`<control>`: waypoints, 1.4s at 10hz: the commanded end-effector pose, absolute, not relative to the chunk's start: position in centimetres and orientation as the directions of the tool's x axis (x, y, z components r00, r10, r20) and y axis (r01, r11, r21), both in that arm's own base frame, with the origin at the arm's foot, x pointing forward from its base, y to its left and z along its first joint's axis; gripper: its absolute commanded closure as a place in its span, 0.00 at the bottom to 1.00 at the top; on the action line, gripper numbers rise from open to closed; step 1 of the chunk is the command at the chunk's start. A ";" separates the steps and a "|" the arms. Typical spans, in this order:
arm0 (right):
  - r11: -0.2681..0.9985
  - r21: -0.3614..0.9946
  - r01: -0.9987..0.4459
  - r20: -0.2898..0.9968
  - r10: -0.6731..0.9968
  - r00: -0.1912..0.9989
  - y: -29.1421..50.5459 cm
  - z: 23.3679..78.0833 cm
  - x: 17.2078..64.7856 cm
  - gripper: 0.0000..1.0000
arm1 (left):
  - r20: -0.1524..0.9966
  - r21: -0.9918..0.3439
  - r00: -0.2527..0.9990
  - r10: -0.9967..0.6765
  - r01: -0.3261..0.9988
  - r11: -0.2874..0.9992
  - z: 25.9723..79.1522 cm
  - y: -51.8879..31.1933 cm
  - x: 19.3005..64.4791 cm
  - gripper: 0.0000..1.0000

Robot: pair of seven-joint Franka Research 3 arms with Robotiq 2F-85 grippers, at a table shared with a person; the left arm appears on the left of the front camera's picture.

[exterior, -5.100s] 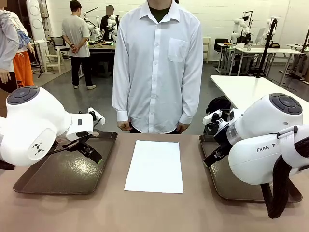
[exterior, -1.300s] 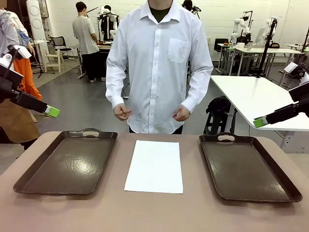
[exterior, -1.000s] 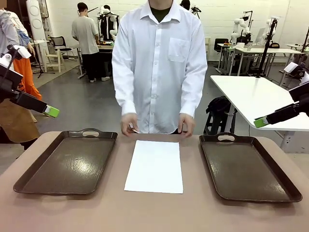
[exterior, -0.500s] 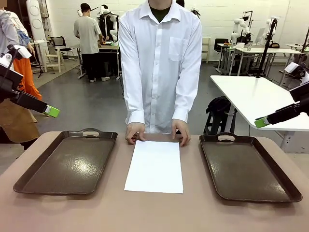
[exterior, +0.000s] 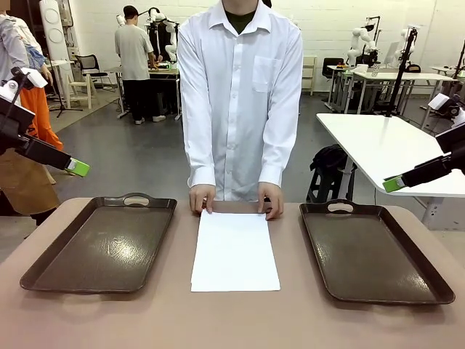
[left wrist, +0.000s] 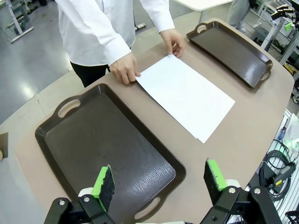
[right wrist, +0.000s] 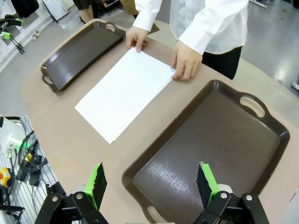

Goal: Sort the A4 documents.
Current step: Receive the A4 Paper.

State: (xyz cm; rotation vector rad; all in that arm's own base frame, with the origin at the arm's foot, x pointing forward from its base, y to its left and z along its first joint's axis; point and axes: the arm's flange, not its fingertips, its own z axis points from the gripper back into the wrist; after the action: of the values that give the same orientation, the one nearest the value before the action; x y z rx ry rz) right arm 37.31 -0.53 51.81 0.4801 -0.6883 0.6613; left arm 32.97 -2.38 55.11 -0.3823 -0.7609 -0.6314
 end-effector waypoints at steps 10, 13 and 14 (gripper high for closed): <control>0.686 0.203 -0.698 0.716 0.383 0.584 -0.5 51.6 37.5 0.00 | 0.737 -0.099 0.554 -0.388 0.655 0.749 55.0 -2.4 33.0 0.00; 0.686 0.203 -0.698 0.716 0.383 0.584 -0.5 51.6 37.5 0.00 | 0.737 -0.099 0.554 -0.388 0.655 0.749 55.0 -2.4 33.0 0.00; 0.686 0.203 -0.698 0.716 0.383 0.584 -0.5 51.6 37.5 0.00 | 0.737 -0.099 0.554 -0.388 0.655 0.749 55.0 -2.4 33.0 0.00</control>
State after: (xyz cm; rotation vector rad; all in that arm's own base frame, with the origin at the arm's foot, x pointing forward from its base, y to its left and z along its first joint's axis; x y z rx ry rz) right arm 37.30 -0.46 51.84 0.4862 -0.6901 0.6568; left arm 32.97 -2.38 55.11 -0.3822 -0.7609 -0.6314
